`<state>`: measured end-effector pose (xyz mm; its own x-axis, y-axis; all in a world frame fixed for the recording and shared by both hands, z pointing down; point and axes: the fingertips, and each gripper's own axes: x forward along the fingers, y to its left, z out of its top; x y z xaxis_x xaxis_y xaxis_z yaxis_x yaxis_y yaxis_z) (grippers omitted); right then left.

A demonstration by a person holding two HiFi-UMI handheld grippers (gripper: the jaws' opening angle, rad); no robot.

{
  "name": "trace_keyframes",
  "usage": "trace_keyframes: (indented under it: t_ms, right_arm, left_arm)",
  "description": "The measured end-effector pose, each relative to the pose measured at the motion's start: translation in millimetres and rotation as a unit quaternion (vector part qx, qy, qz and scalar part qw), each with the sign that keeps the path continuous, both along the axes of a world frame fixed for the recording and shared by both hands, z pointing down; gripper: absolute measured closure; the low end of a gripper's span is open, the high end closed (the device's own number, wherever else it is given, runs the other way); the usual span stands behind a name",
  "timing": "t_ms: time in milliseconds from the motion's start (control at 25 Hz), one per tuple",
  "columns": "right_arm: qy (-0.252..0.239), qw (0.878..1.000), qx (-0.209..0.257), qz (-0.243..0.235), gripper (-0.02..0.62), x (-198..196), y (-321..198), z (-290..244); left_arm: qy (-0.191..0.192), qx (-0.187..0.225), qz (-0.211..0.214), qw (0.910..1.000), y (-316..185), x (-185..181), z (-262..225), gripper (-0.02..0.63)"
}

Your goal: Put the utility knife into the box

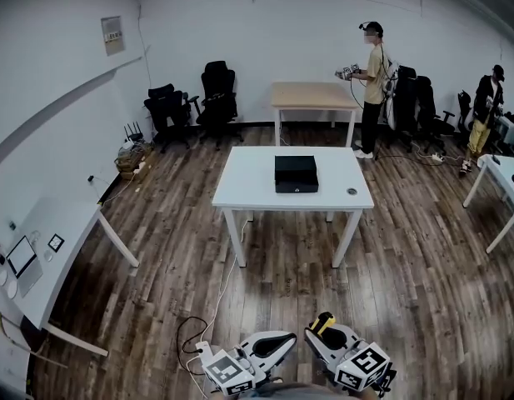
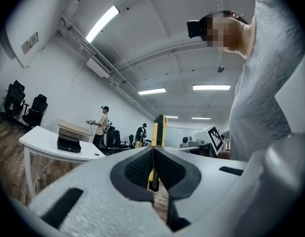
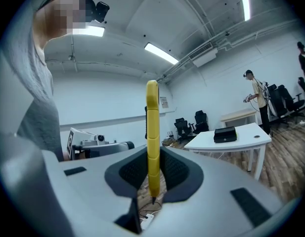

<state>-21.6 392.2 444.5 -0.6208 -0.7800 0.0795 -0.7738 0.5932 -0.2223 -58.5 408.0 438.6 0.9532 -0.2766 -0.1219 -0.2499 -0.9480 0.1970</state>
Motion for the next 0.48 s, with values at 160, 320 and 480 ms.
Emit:
trace_keyframes:
  t_ms: [160, 320, 480]
  right_arm:
    - [0.003, 1.0, -0.004, -0.001, 0.525, -5.7, -6.3, 0.8]
    - [0.004, 1.0, -0.009, -0.005, 0.525, -7.6, -12.7, 3.9]
    - [0.003, 1.0, -0.009, -0.01, 0.525, -8.6, -22.4, 5.1]
  left_arm:
    - [-0.007, -0.007, 0.006, 0.9999, -1.4, -3.7, 7.6, 0.588]
    - [-0.01, -0.013, 0.006, 0.9998, -6.7, -4.7, 10.6, 0.588]
    - [-0.012, -0.013, 0.005, 0.9998, -15.7, -4.5, 14.0, 0.588]
